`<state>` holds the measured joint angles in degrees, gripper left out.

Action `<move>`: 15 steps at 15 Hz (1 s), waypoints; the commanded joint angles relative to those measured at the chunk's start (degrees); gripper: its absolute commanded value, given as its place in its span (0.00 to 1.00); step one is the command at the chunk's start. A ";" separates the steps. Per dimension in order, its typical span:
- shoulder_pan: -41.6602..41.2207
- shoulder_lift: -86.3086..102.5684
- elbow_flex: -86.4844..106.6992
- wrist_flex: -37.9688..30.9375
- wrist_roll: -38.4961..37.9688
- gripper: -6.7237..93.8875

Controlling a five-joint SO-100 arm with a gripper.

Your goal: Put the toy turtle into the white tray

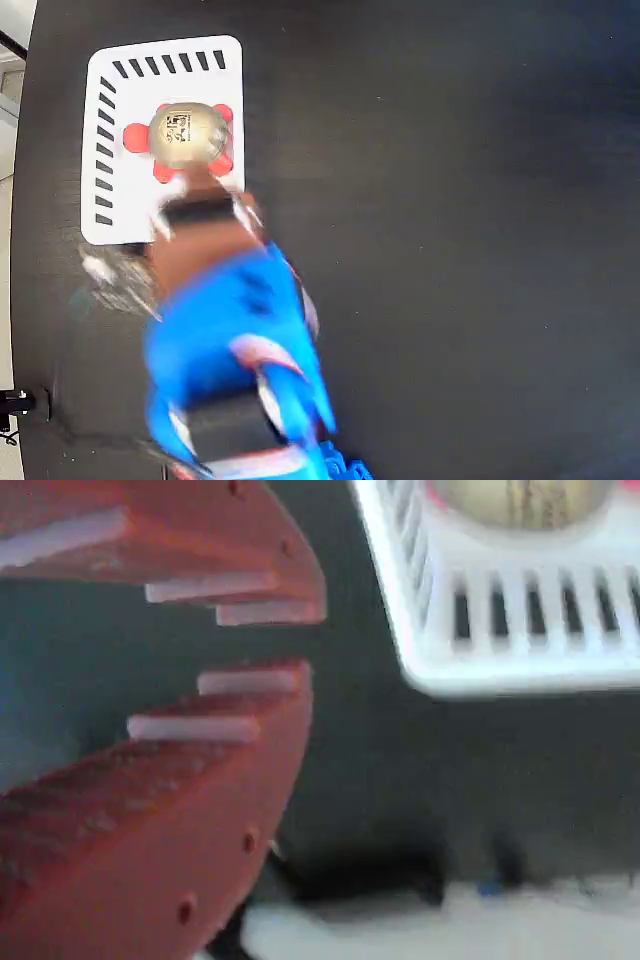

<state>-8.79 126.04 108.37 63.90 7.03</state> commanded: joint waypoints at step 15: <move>5.10 57.74 57.13 5.27 -3.78 0.07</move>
<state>-2.64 182.55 165.41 67.94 2.72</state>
